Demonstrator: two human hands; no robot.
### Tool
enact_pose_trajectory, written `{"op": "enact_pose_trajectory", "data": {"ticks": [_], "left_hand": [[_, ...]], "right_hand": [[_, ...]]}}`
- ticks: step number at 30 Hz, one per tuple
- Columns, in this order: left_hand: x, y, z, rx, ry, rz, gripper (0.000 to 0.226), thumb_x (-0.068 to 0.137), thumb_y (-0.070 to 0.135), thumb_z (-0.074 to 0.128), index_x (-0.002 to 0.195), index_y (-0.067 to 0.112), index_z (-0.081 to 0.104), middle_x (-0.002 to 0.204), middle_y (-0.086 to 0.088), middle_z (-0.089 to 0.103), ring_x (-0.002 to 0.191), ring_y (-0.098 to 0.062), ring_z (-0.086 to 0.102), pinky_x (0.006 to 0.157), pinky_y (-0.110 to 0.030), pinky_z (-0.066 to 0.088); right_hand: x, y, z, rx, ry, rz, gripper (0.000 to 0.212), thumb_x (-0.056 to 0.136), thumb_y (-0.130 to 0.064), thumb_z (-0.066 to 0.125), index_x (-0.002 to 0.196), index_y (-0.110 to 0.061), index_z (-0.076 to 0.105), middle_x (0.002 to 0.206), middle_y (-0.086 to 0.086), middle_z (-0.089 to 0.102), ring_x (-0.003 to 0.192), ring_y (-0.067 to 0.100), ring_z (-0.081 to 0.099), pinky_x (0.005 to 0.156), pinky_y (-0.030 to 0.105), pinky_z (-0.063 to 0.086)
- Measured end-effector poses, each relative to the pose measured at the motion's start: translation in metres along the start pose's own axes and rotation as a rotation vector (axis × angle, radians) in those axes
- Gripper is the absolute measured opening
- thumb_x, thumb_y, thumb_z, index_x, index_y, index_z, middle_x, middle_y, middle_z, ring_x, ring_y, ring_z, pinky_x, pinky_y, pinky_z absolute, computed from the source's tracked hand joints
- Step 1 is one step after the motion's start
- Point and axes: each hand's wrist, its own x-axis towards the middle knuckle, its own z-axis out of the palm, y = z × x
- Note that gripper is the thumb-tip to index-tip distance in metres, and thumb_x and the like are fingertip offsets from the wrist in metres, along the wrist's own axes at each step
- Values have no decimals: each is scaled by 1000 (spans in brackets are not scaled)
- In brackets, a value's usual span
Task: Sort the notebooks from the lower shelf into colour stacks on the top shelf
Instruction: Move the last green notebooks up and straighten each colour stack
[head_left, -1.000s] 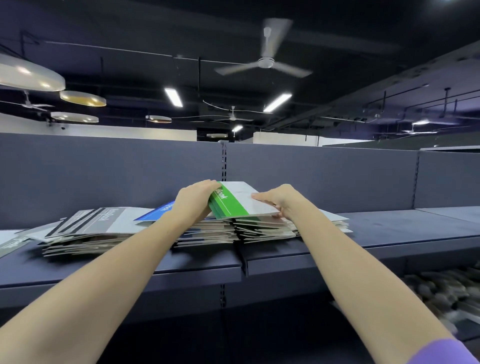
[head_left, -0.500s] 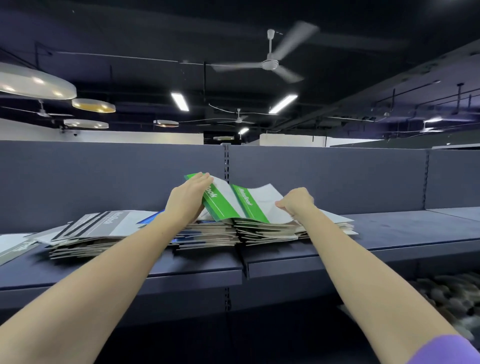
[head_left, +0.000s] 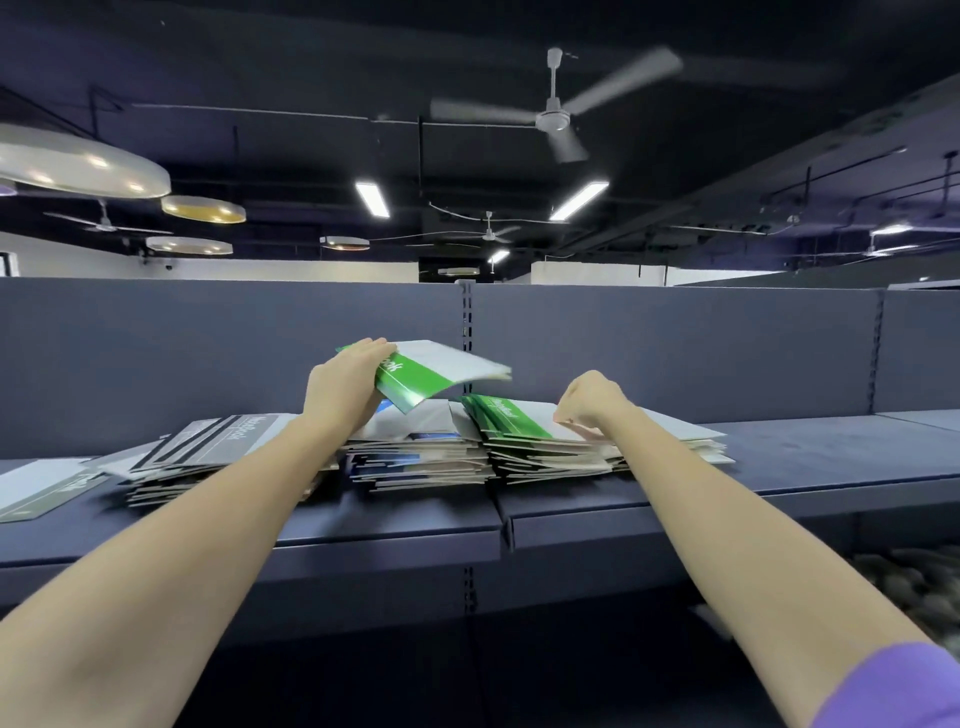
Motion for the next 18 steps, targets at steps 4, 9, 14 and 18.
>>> {"op": "enact_pose_trajectory", "data": {"ticks": [4,9,14,18], "left_hand": [[4,5,-1,-27,21,19,38,88,14,64,124,25,61,116,8,65,108,-22,59,74,-34,46],[6,29,6,-78,-43,148,41,91,7,54,126,27,61,122,8,64,115,-21,58,85,-40,52],[7,37,18,-31,-122,157,36,93,9,49,120,28,64,119,8,67,113,-23,59,80,-34,48],[9,45,25,-25,-164,128,26,98,15,45,108,29,64,106,12,66,98,-20,58,68,-31,41]], "right_hand": [[-9,-22,1,480,-74,-50,40,101,-35,52,92,-1,70,78,3,74,74,18,60,74,40,57],[-19,-42,-11,852,-322,-50,63,93,-58,60,105,3,67,73,7,66,53,17,56,52,27,42],[-14,-29,-4,698,-88,-52,14,81,-8,77,91,2,75,73,6,62,63,19,55,48,22,45],[-12,-14,-9,501,72,-25,18,74,-1,58,61,-11,51,52,1,36,53,22,33,52,29,31]]}}
